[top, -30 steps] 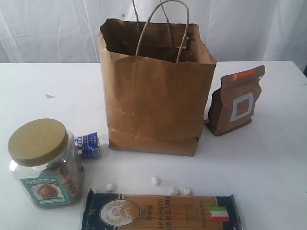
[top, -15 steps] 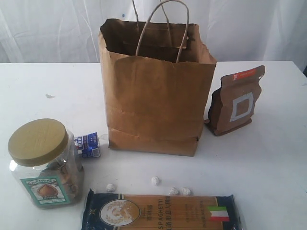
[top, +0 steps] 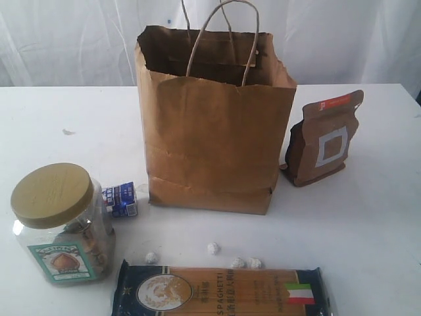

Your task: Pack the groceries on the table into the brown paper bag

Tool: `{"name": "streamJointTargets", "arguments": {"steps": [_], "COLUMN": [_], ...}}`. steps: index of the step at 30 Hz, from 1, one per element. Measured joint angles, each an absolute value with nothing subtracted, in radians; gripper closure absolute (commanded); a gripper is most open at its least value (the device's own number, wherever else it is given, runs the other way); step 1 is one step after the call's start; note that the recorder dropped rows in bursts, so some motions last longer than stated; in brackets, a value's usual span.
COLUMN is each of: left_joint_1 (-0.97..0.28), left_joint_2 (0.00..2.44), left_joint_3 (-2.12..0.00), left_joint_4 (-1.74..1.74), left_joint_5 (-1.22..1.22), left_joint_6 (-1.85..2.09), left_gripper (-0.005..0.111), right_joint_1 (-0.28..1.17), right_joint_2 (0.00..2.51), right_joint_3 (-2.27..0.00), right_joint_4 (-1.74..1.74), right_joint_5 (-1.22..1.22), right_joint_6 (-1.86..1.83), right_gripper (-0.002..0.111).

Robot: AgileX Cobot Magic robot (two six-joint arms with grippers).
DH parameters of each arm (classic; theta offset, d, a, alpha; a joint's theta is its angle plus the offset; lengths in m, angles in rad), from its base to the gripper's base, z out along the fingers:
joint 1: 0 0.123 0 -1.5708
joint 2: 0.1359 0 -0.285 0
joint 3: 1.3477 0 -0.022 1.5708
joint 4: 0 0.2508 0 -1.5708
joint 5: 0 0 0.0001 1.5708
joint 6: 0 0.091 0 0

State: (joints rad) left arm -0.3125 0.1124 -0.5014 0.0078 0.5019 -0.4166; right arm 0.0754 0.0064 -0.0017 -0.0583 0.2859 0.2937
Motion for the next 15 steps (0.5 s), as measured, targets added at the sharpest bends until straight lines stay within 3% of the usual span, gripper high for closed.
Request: {"name": "streamJointTargets", "arguments": {"steps": [3,5,6,8,11,15], "left_joint_1": [-0.348,-0.355,-0.356,-0.357,-0.357,-0.357], "left_joint_2": [0.189,0.239,0.268,0.319,0.399,0.513], "left_joint_3": [-0.666,-0.734,-0.762,-0.796,-0.805,-0.775], "left_joint_4": [-0.064,-0.097,-0.109,-0.124,-0.152,-0.207], "left_joint_5": [0.755,0.852,0.893,0.938,0.933,0.841], "left_joint_6": [-0.244,-0.15,-0.109,-0.054,-0.018,0.009], "left_gripper": [0.103,0.087,0.076,0.041,0.001,0.004], "right_joint_1": [0.075,0.075,0.075,0.075,0.075,0.075], "right_joint_2": [0.006,0.006,0.006,0.006,0.006,0.006], "right_joint_3": [-0.002,-0.002,-0.002,-0.002,-0.002,-0.002], "right_joint_4": [-0.058,-0.058,-0.058,-0.058,-0.058,-0.058], "right_joint_5": [0.287,0.289,0.288,0.288,0.288,0.288], "right_joint_6": [0.294,0.294,0.294,0.294,0.294,0.294], "right_gripper": [0.108,0.108,0.108,0.108,0.108,0.108]}}
